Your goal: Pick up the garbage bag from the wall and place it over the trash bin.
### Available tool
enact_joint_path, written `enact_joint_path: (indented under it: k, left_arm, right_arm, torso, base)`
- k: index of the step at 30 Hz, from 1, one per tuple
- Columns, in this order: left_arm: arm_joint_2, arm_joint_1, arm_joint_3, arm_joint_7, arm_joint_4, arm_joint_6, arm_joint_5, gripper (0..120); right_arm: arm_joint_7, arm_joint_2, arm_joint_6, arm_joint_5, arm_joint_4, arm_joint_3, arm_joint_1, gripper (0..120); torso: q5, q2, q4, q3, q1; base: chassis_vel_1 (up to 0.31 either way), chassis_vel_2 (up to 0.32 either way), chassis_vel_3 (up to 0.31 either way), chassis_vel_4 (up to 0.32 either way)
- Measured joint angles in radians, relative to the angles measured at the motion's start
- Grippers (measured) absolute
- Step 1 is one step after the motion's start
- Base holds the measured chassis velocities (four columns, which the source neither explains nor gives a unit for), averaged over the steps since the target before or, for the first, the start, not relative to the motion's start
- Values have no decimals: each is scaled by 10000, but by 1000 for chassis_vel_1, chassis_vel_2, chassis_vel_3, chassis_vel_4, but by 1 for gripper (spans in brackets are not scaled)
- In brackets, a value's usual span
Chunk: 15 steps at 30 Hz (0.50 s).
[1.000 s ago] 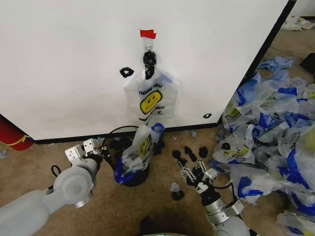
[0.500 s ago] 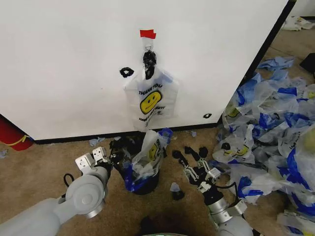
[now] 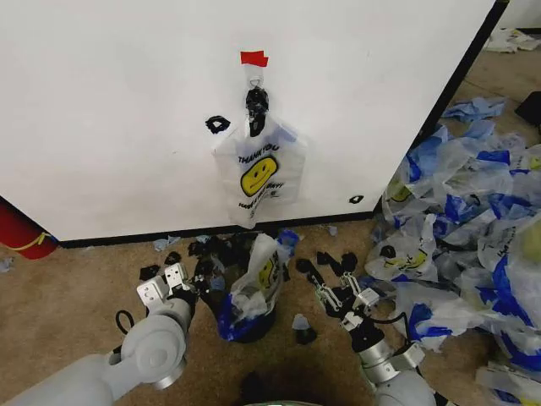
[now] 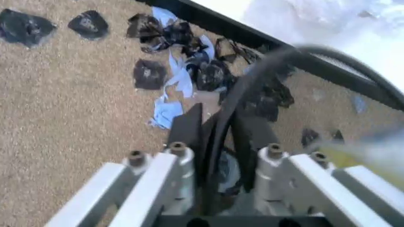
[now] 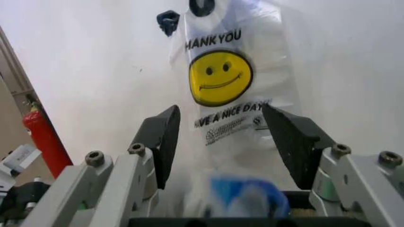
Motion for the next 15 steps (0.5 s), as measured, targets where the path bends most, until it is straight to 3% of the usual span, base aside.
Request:
enact_joint_path:
  k: [13, 15]
  left_arm:
    - [200, 155, -297, 487, -20, -36, 1050, 73]
    - [238, 169, -357, 559, -20, -47, 1207, 77]
  right_arm:
    - [12, 83, 13, -41, 70, -19, -21, 51]
    - [48, 70, -1, -40, 137, -36, -26, 51]
  torso:
    - [0, 0, -1, 0, 0]
    - [0, 0, -1, 0, 0]
  base:
    - [0, 0, 0, 0]
    - [0, 0, 0, 0]
